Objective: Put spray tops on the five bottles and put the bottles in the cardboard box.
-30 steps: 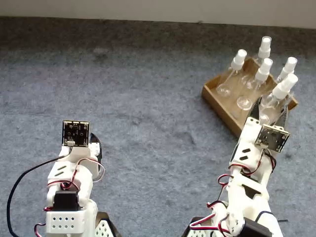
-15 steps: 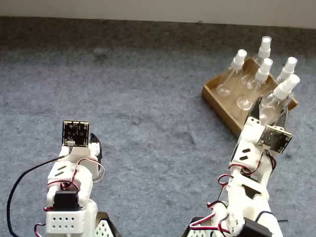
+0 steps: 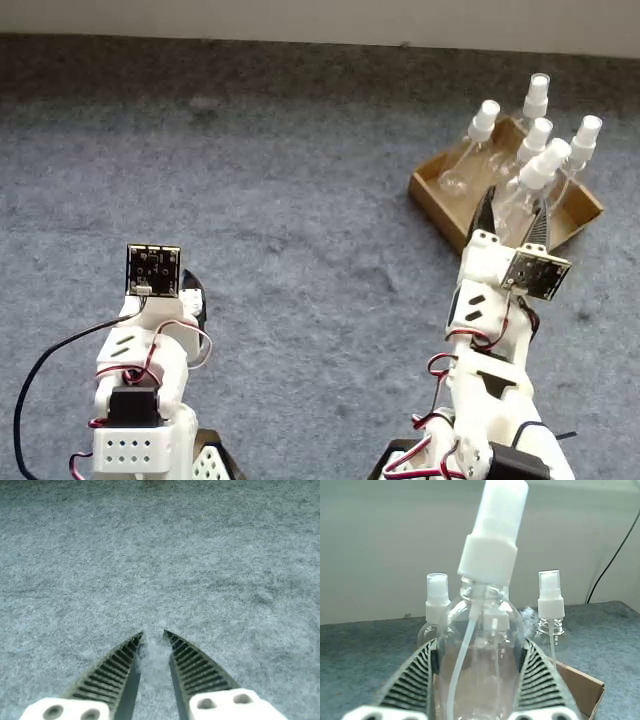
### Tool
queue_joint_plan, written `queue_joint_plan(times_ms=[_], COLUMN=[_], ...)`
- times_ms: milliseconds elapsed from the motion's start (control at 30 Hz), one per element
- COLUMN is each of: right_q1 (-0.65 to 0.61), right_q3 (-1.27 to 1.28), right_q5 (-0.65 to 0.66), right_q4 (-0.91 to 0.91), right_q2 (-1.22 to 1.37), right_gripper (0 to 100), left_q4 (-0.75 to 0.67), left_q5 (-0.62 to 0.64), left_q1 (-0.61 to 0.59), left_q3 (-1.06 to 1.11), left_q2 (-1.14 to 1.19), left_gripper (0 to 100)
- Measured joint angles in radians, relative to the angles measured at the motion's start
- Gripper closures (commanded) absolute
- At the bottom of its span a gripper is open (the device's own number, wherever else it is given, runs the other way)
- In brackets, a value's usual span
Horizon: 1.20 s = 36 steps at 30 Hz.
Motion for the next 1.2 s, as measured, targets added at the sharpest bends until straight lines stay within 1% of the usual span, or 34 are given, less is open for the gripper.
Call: queue_joint_plan(times_ms=[100,267,400,1000,1100,1200], right_q1=[0.002,0.061,0.081,0.083,0.083,0.083], right_q3=[0.0,0.0,0.0,0.006,0.052,0.114], right_q5=[0.005,0.005,0.005,0.008,0.008,0.008], right_q4=[0.0,0.0,0.0,-0.005,-0.069,-0.184], right_q2=[0.0,0.0,0.0,0.0,0.0,0.0], right_gripper=[99.1,99.1,99.1,99.1,99.1,99.1], left_q4=[0.0,0.0,0.0,0.0,0.0,0.0], left_q5=[0.0,0.0,0.0,0.0,0.0,0.0], left_q1=[0.0,0.0,0.0,0.0,0.0,0.0], left_q3=[0.0,0.0,0.0,0.0,0.0,0.0], left_q2=[0.0,0.0,0.0,0.0,0.0,0.0], left_gripper=[100,100,100,100,100,100])
